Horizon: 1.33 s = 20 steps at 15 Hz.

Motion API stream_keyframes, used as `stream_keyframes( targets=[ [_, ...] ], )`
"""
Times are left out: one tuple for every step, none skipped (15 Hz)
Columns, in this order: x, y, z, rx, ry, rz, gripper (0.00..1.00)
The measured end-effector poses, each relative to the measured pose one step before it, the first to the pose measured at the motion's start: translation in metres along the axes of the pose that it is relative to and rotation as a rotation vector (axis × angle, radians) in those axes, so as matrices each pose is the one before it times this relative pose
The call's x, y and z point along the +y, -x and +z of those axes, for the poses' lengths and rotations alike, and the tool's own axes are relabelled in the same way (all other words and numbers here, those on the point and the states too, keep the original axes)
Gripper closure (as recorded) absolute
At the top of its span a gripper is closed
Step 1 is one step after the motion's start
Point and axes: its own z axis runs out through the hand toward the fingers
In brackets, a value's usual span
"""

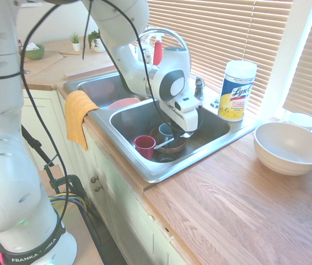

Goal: Put the fork into the sink

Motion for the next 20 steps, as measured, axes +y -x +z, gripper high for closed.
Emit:
stream_keyframes(
  targets=[
    [-0.00194, -0.00125, 0.01573, -0.00377, 0.00499, 0.00126, 1.0],
    [-0.00023, -0.00122, 0.01458, -0.00106, 0.00608, 0.00181, 1.0],
    [0.00144, -0.00019, 0.01354, -0.0003, 0.00745, 0.0007, 1.0],
    [0.00286, 0.0007, 0.01272, -0.00029, 0.00793, 0.00089, 1.0],
    [0.00315, 0.0023, 0.01133, -0.00443, 0.01181, 0.00159, 0.0],
    [0.00342, 0.00517, 0.0111, -0.01056, 0.01143, -0.00009, 0.0],
    [0.00383, 0.00581, 0.01076, -0.01485, 0.00732, -0.00137, 0.0],
    [0.00332, 0.00384, 0.00808, -0.01348, 0.00395, -0.00106, 0.0],
    [0.00258, 0.00093, 0.00604, -0.0092, 0.0026, 0.00079, 0.0],
    [0.0015, -0.00107, 0.00376, -0.00507, -0.00256, -0.0034, 0.0],
    [0.00182, -0.00271, 0.00221, -0.00311, -0.00076, -0.00507, 0.0],
    [0.00178, -0.00323, 0.00119, -0.00095, -0.00179, -0.00264, 0.0],
    [0.00181, -0.003, 0.00061, 0.0001, 0.00023, -0.00376, 0.0],
    [0.0011, -0.00237, -0.00003, 0.00036, -0.0006, -0.0018, 0.0],
    [0.00018, -0.00174, -0.00088, 0.00191, -0.00376, -0.00116, 0.0],
    [-0.00131, -0.00105, -0.00369, 0.00395, -0.00726, -0.00496, 0.0],
    [-0.00317, -0.0018, -0.00944, 0.00865, -0.01327, -0.00546, 0.0],
    [-0.00505, -0.00188, -0.01769, 0.00881, -0.01373, -0.00877, 0.0],
    [-0.00584, -0.00116, -0.02419, 0.00529, -0.01106, -0.00988, 0.0],
    [-0.00515, -0.00079, -0.0287, 0.00551, -0.00671, -0.01146, 0.0]
  ],
)
